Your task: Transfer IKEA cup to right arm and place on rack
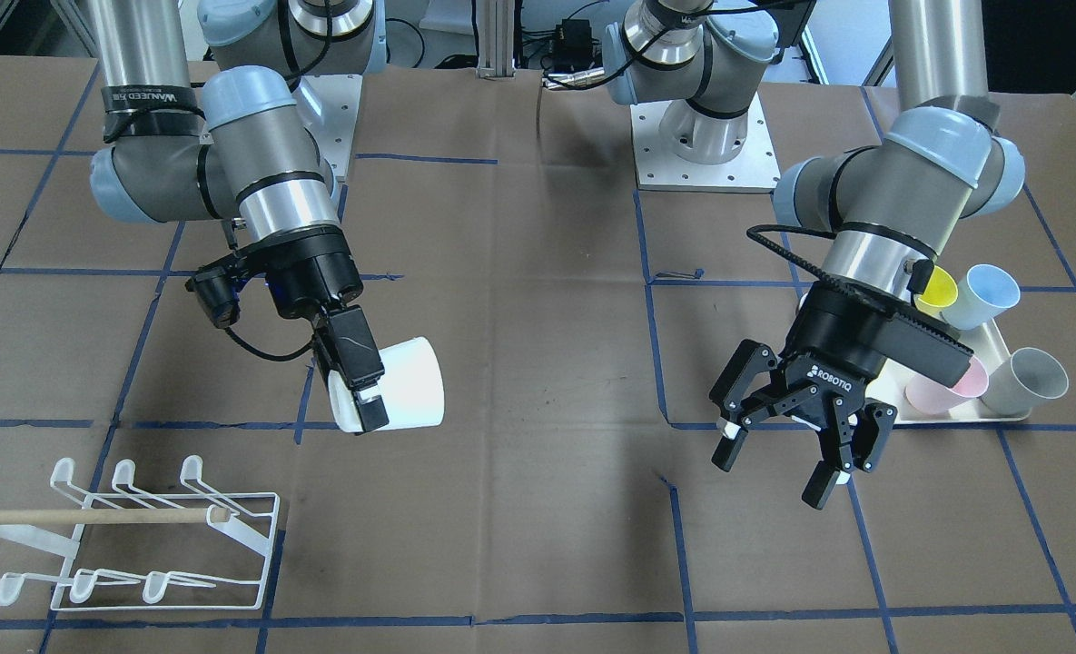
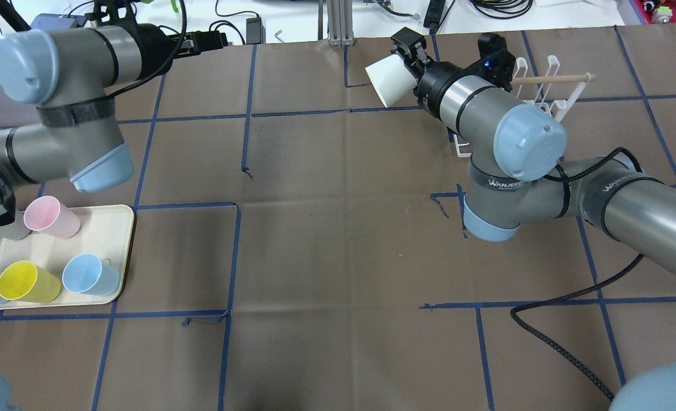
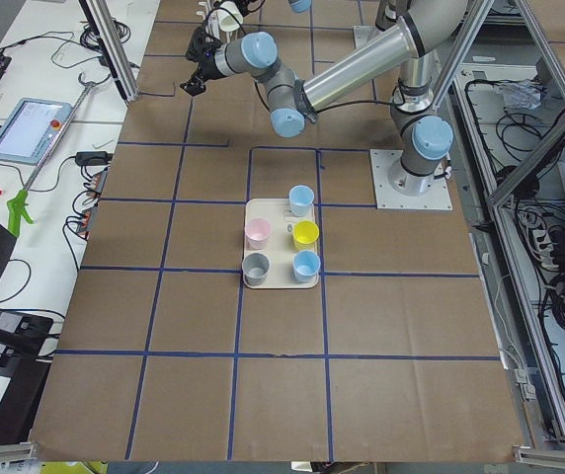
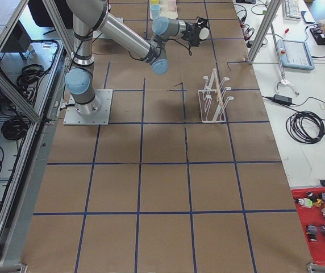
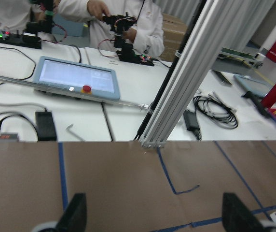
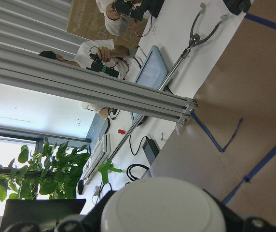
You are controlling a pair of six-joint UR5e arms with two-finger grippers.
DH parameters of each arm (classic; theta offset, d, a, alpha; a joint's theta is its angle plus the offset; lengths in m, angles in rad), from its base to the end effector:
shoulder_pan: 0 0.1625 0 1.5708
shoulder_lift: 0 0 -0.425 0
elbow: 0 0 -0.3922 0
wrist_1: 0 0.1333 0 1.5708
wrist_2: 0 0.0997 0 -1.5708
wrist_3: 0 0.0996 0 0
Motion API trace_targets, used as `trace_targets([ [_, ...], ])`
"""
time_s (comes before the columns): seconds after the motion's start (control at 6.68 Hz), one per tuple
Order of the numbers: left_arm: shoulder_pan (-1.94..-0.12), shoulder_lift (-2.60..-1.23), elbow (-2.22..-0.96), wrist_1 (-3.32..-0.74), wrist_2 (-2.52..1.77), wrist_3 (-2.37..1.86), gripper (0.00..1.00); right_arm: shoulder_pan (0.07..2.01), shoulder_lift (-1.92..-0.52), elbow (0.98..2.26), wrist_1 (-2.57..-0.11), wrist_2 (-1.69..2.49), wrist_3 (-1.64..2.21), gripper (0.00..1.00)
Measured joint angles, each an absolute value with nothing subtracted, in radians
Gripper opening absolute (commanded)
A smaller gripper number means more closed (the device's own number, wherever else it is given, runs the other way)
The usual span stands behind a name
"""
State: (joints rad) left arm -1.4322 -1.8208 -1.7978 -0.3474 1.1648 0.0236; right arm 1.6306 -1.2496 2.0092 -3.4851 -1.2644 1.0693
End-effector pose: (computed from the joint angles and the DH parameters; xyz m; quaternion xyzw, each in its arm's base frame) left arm -0.0896 -0.6071 0.3947 -0.0210 -0.9148 0.3711 0.1582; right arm 0.1957 -0.5350 0.3485 0.3276 0.7651 -0.3873 0.3966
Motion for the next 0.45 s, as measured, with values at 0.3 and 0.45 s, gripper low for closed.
trace_targets([
  [0.3, -1.507, -1.785, -1.587, -0.978, 1.418, 0.018, 0.99, 1.573, -1.225, 1.960, -3.476, -1.268, 0.746, 0.14],
  [0.45, -1.521, -1.780, -1.472, -1.298, 1.487, 0.016, 0.99, 1.550, -1.208, 1.938, -3.474, -1.270, 0.594, 0.14],
])
